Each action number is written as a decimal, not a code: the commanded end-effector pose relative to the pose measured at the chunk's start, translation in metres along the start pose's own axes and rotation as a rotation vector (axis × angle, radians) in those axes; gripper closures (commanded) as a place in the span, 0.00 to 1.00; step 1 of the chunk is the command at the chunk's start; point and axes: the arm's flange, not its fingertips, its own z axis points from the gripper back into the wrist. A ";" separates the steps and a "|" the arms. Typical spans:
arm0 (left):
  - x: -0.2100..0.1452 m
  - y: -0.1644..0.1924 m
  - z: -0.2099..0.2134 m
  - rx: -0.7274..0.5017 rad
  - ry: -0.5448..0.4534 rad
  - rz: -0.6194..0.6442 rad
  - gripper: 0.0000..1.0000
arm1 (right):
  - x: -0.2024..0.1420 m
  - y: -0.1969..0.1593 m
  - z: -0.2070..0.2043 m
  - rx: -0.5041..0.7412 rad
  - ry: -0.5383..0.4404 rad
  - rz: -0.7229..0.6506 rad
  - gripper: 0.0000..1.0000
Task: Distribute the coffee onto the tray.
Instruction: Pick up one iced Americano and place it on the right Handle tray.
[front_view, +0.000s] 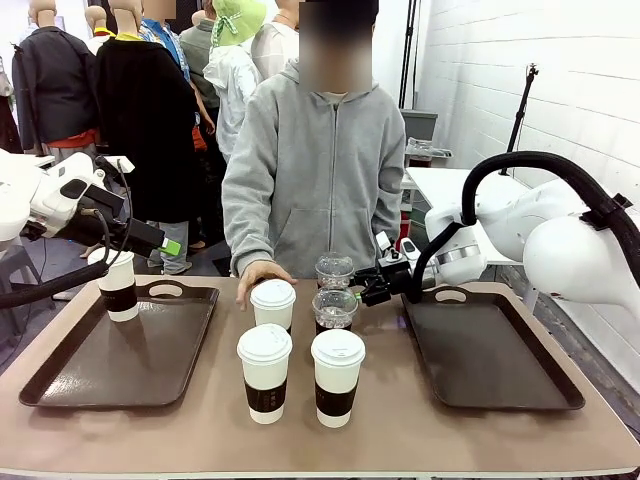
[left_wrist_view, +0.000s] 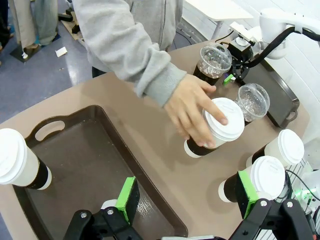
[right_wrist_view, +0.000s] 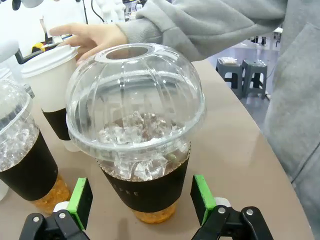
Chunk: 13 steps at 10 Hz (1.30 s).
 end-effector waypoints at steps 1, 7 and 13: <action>0.000 0.004 -0.002 -0.019 -0.011 -0.018 0.00 | 0.003 -0.012 -0.008 0.017 0.010 -0.015 0.00; 0.000 0.004 -0.002 -0.019 -0.011 -0.018 0.00 | 0.003 -0.020 -0.022 0.052 -0.011 -0.035 0.00; 0.000 0.004 -0.002 -0.019 -0.011 -0.018 0.00 | 0.000 -0.020 -0.020 0.084 -0.043 -0.052 0.25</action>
